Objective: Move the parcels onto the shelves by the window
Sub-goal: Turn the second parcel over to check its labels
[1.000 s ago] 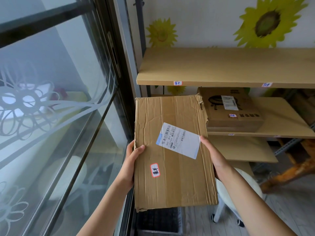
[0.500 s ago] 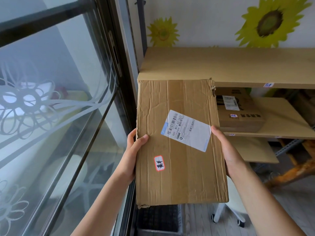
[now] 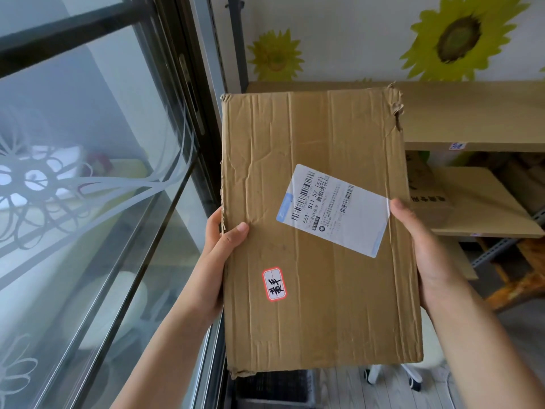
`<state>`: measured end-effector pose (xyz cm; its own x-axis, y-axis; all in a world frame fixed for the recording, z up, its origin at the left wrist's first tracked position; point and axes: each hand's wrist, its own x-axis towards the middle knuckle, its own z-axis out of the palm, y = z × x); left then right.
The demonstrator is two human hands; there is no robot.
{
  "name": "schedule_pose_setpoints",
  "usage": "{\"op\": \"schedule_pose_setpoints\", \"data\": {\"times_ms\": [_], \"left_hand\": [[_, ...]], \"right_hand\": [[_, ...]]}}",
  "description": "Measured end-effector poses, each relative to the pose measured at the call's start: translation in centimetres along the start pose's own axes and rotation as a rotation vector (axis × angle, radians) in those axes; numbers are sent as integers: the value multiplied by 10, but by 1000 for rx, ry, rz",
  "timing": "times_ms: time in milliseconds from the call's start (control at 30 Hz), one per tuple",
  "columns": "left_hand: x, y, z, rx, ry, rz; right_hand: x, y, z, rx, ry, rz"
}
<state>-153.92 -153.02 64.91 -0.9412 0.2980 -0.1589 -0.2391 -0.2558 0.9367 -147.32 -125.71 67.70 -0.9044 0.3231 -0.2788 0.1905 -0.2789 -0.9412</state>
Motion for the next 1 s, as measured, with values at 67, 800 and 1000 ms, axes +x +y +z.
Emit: {"op": "schedule_pose_setpoints", "data": {"times_ms": [67, 800, 1000], "left_hand": [[-1, 2, 1, 1, -1, 13], [36, -77, -23, 42, 65, -238], [41, -92, -27, 39, 58, -296]], "right_hand": [[-4, -4, 0, -1, 39, -35], [28, 62, 5, -93, 7, 138], [31, 71, 5, -88, 47, 177]]}}
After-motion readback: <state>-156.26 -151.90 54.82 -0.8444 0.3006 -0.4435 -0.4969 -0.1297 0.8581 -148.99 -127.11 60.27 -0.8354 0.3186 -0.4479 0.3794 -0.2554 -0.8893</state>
